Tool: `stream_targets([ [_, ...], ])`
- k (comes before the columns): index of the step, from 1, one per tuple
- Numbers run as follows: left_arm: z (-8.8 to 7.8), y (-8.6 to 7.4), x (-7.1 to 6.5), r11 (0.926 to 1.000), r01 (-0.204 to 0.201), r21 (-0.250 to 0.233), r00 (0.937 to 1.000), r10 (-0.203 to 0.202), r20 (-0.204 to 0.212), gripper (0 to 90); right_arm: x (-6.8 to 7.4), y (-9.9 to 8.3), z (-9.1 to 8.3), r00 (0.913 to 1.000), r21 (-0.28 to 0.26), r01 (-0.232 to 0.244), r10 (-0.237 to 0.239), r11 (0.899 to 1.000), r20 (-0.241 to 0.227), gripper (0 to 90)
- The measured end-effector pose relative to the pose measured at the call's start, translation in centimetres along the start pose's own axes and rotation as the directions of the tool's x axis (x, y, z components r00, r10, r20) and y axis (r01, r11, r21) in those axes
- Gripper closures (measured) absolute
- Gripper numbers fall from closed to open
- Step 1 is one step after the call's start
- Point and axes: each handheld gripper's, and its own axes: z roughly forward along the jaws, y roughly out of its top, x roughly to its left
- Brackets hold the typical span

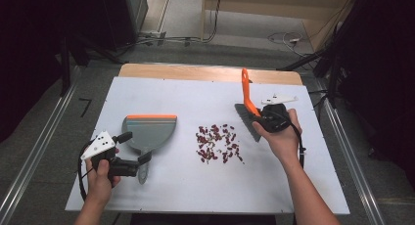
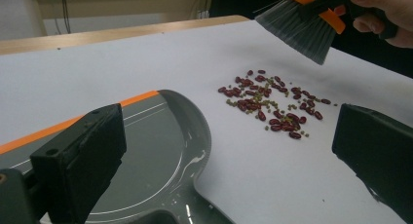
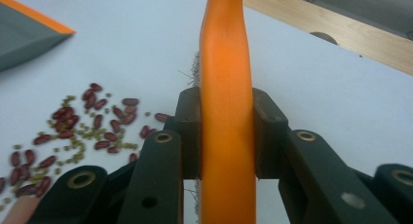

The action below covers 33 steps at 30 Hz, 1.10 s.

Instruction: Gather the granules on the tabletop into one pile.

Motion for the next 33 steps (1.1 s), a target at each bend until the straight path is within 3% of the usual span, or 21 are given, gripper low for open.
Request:
stream_targets([
  [4,0.2,-0.2,0.1,0.9999,-0.011,0.013,0.9999,0.011,-0.006,0.0,-0.5,0.5,1.6,0.9986,0.059,0.018,-0.021,0.998,0.049,68.7],
  [8,0.3,-0.2,0.1,0.9996,-0.017,0.021,0.9999,0.017,-0.001,0.0,-0.5,0.9,3.5,0.9942,0.133,0.05,-0.062,0.99,0.088,68.7],
  [12,0.4,-0.2,0.0,0.9996,-0.019,0.02,0.9998,0.019,0.005,0.0,0.4,1.5,5.4,0.9859,0.209,0.104,-0.128,0.972,0.107,68.7],
  [13,0.4,-0.3,0.0,0.9995,-0.021,0.022,0.9998,0.021,0.007,0.0,1.2,1.7,6.2,0.983,0.241,0.121,-0.15,0.963,0.105,68.7],
  [16,0.5,-0.3,-0.1,0.9993,-0.024,0.027,0.9997,0.024,0.008,0.0,1.9,2.0,6.6,0.9805,0.256,0.139,-0.169,0.957,0.1,68.9],
  [22,0.6,-0.3,-0.1,0.9994,-0.021,0.026,0.9997,0.021,0.015,0.0,4.0,2.1,6.8,0.9808,0.287,0.169,-0.19,0.943,0.047,69.2],
  [33,0.9,-0.2,-0.4,0.9993,-0.021,0.031,0.9995,0.02,0.023,0.0,6.3,1.4,6.0,0.9811,0.275,0.187,-0.194,0.943,-0.003,69.0],
])
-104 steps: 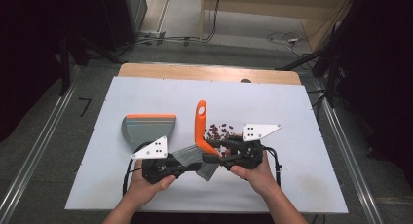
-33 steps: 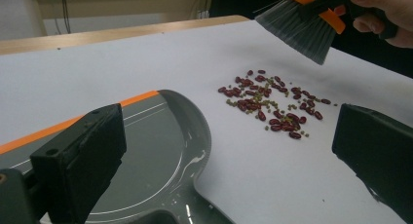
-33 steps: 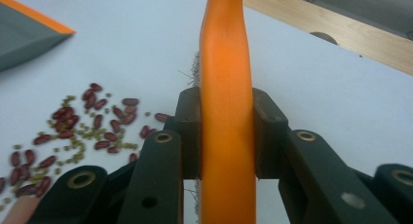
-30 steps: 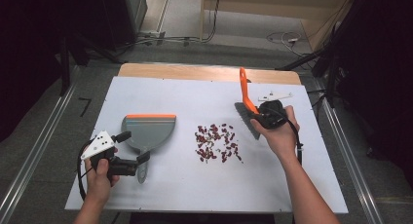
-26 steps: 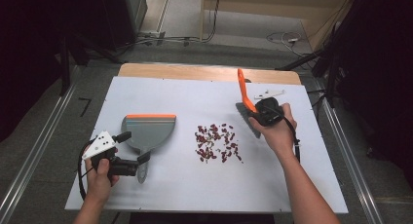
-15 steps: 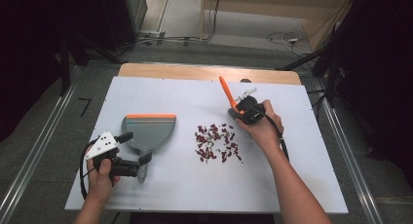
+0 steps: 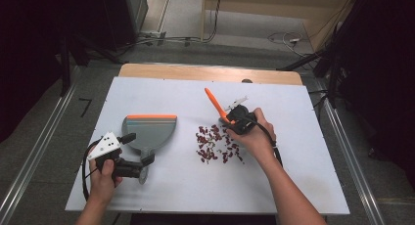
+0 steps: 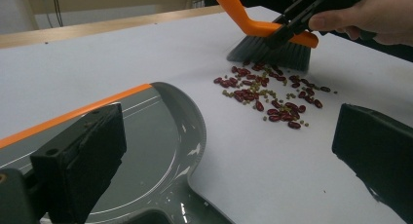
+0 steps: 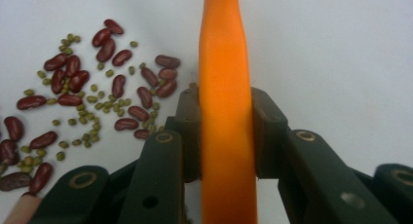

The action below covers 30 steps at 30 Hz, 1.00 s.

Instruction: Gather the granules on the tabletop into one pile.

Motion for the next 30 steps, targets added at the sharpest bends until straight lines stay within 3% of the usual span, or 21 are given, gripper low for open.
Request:
stream_targets([
  [9,0.1,0.0,-0.2,1.0,-0.005,0.004,1.0,0.004,0.007,0.0,1.6,-0.2,-0.5,0.9994,-0.003,0.03,-0.03,1.0,-0.017,69.0],
  [13,0.0,0.0,-0.2,1.0,-0.006,0.006,1.0,0.006,0.006,0.0,1.5,-0.3,-0.9,0.999,-0.012,0.031,-0.031,0.999,-0.032,69.0],
  [17,0.0,-0.1,-0.1,1.0,-0.004,0.006,1.0,0.004,0.004,0.0,0.9,-0.4,-2.3,0.9999,-0.073,0.009,-0.01,0.997,-0.011,69.0],
  [18,0.0,-0.1,-0.1,1.0,-0.004,0.009,1.0,0.004,0.002,0.0,1.0,-0.3,-3.5,0.9991,-0.124,-0.002,-0.003,0.992,-0.043,69.0],
  [20,0.0,-0.1,-0.1,1.0,-0.004,0.009,1.0,0.004,0.003,0.0,1.2,-0.2,-4.0,0.9978,-0.141,-0.007,-0.002,0.99,-0.067,69.0],
  [22,0.0,-0.1,-0.1,1.0,-0.002,0.005,1.0,0.002,0.005,0.0,2.0,0.1,-4.8,0.9902,-0.155,-0.004,-0.018,0.988,-0.139,69.0],
  [23,0.0,-0.1,-0.1,1.0,-0.003,0.008,1.0,0.003,0.004,0.0,2.6,0.3,-5.1,0.9819,-0.139,-0.02,-0.006,0.99,-0.19,68.9],
  [24,0.0,-0.1,-0.1,1.0,-0.003,0.006,1.0,0.003,0.004,0.0,4.0,0.7,-5.2,0.9635,-0.122,-0.013,-0.021,0.992,-0.267,68.9],
  [25,0.0,-0.1,-0.1,1.0,-0.004,0.006,1.0,0.004,0.003,0.0,4.0,0.7,-5.2,0.9635,-0.122,-0.013,-0.021,0.992,-0.267,68.9],
  [26,0.0,-0.1,-0.1,1.0,-0.004,0.009,1.0,0.004,0.002,0.0,5.6,1.0,-5.1,0.951,-0.109,-0.001,-0.032,0.994,-0.308,68.9],
  [27,-0.1,0.0,-0.1,1.0,-0.003,0.008,1.0,0.003,0.002,0.0,5.6,1.0,-5.1,0.951,-0.109,-0.001,-0.032,0.994,-0.308,68.9],
  [30,-0.2,-0.1,0.1,1.0,0.006,-0.002,0.9999,-0.006,0.008,0.0,7.7,1.0,-4.4,0.9325,-0.097,-0.002,-0.033,0.995,-0.36,68.9],
])
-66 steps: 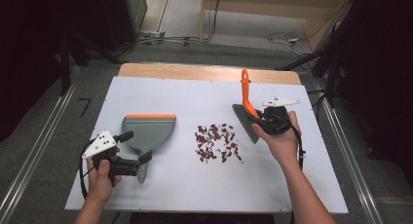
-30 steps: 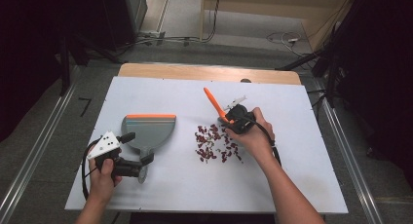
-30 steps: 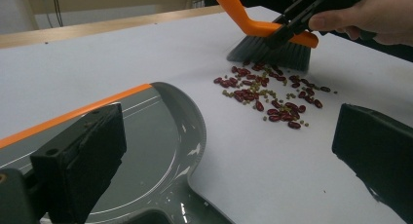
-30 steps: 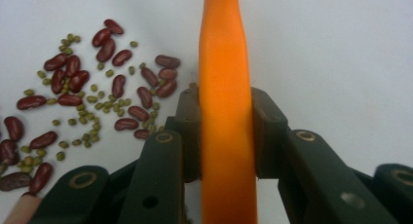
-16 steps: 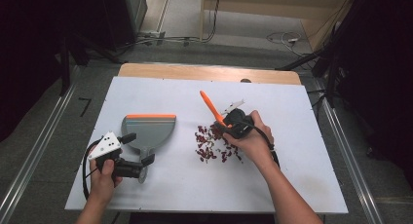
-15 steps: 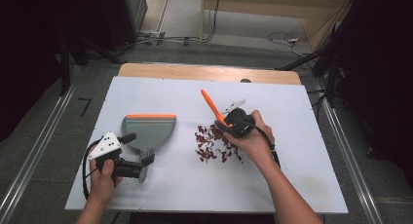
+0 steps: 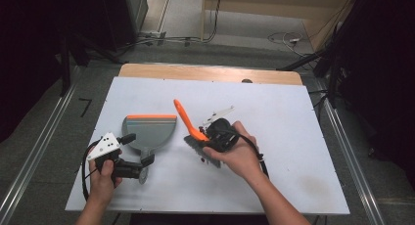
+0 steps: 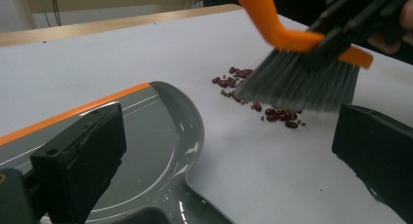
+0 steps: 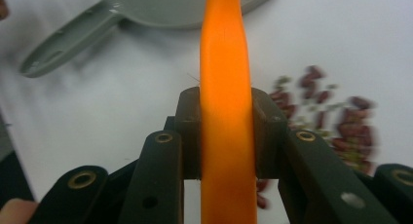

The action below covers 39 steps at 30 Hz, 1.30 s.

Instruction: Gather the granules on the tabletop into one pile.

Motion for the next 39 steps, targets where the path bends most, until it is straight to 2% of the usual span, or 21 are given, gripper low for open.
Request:
stream_targets([
  [1,-0.1,0.0,0.1,1.0,0.001,0.001,1.0,-0.001,0.003,0.0,0.6,-0.2,1.1,0.9988,0.01,-0.013,0.014,1.0,-0.046,68.9],
  [3,-0.1,-0.1,0.1,1.0,0.004,0.001,1.0,-0.004,0.001,0.0,0.7,-0.4,1.6,0.9977,0.017,-0.023,0.024,1.0,-0.064,68.9],
  [5,-0.1,-0.1,0.1,1.0,0.003,0.001,1.0,-0.003,0.002,0.0,0.5,-0.8,2.7,0.9969,0.039,-0.036,0.039,0.999,-0.068,68.9],
  [7,-0.1,-0.1,0.1,1.0,0.003,0.001,1.0,-0.003,0.003,0.0,-0.3,-1.2,3.3,0.996,0.028,-0.064,0.066,0.998,-0.06,68.9],
  [8,-0.1,-0.1,0.1,1.0,0.003,0.002,1.0,-0.003,0.003,0.0,-0.9,-1.2,3.3,0.9939,0.021,-0.093,0.094,0.995,-0.058,68.9],
  [11,-0.1,-0.1,0.2,1.0,0.004,0.004,1.0,-0.004,0.004,0.0,-2.3,-1.6,3.3,0.9905,0.018,-0.125,0.126,0.992,-0.054,68.7],
  [16,0.1,-0.2,0.0,0.9999,0.003,0.011,1.0,-0.003,0.006,0.0,-3.7,-1.9,2.7,0.9914,0.008,-0.131,0.131,0.991,0.007,68.6],
  [23,0.2,-0.2,-0.1,0.9999,-0.002,0.015,1.0,0.002,0.01,0.0,-5.8,-2.4,2.1,0.9844,-0.003,-0.171,0.171,0.985,0.04,68.4],
  [31,0.2,-0.2,0.0,0.9998,-0.003,0.019,0.9999,0.003,0.01,0.0,-7.4,-2.8,1.5,0.9758,-0.014,-0.208,0.208,0.978,0.067,68.4],
  [39,0.3,-0.3,-0.1,0.9998,-0.002,0.02,1.0,0.002,0.009,0.0,-8.3,-3.2,0.8,0.9655,-0.03,-0.239,0.24,0.971,0.1,68.4],
])
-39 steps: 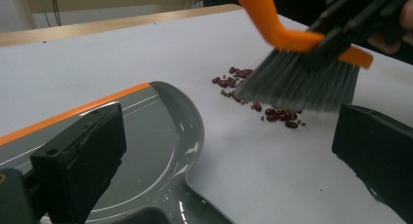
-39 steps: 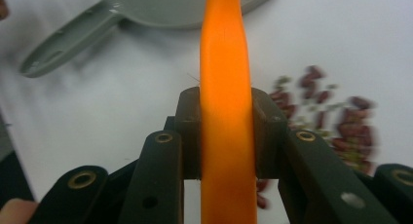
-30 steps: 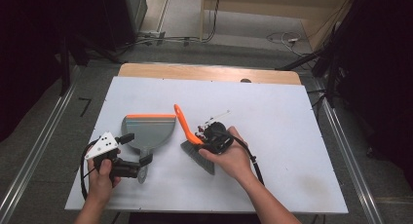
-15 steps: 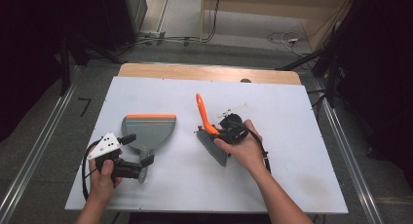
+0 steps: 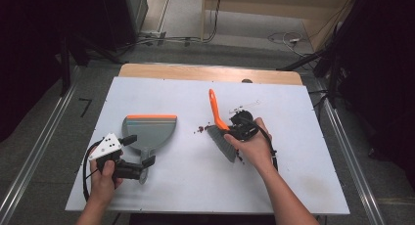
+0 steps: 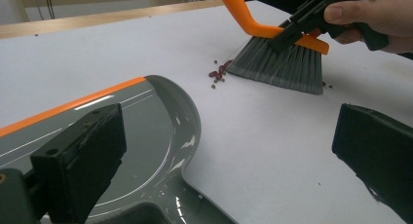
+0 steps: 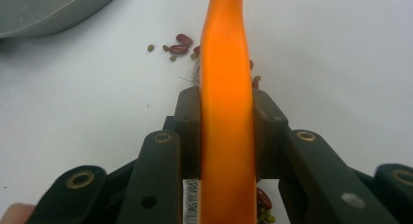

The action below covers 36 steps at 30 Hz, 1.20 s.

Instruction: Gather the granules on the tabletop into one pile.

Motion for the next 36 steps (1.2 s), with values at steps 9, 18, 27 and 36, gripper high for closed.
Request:
stream_targets([
  [9,0.1,0.0,0.1,1.0,0.0,0.003,1.0,0.0,-0.001,0.0,0.5,0.7,-1.4,0.9993,-0.052,-0.025,0.024,0.998,-0.03,68.9],
  [18,0.1,0.0,0.1,1.0,-0.005,0.008,1.0,0.005,-0.001,0.0,4.7,3.6,1.1,0.9968,-0.074,-0.033,0.027,0.997,-0.075,68.9],
  [27,0.1,-0.1,0.1,0.9999,-0.005,0.01,1.0,0.005,0.003,0.0,4.3,3.9,4.4,0.9917,-0.048,-0.128,0.127,0.991,-0.017,68.4],
  [36,0.3,-0.1,-0.1,0.9999,-0.007,0.014,1.0,0.007,0.003,0.0,1.8,2.7,3.0,0.983,-0.07,-0.163,0.168,0.984,0.073,68.0],
])
